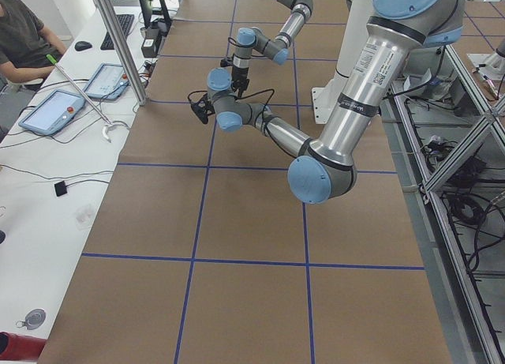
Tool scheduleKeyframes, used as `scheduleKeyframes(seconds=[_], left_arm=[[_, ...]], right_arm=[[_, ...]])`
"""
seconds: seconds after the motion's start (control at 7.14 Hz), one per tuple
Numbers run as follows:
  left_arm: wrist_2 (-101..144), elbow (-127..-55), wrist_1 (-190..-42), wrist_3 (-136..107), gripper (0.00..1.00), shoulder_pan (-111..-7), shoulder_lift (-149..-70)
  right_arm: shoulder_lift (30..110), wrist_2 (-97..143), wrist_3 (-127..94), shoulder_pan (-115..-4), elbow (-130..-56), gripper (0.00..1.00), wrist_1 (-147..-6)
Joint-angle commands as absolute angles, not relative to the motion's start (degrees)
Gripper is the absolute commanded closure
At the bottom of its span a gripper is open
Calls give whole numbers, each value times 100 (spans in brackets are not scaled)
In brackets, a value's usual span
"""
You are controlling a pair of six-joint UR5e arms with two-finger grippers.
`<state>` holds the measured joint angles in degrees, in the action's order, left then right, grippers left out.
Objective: Fold towel twice with both arms
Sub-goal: 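Grasp the folded towel's edge with the right gripper while the left gripper withdraws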
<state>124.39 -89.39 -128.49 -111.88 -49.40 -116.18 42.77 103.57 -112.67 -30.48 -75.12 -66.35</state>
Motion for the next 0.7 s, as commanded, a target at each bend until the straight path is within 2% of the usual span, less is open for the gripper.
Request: scheduleKeyframes(seconds=[0.0, 0.42, 0.56], left_arm=[[12437, -8938, -12850, -11188, 0, -4939, -11610], [12437, -8938, -12850, -11188, 0, -4931, -11610], [12437, -8938, -12850, -11188, 0, -4939, -11610]], right_arm=[[4324, 10301, -11110, -3050, -7506, 41, -6645], [4316, 10292, -10960, -3024, -7453, 44, -6653], [4298, 10292, -10960, -2997, -7453, 51, -6653]])
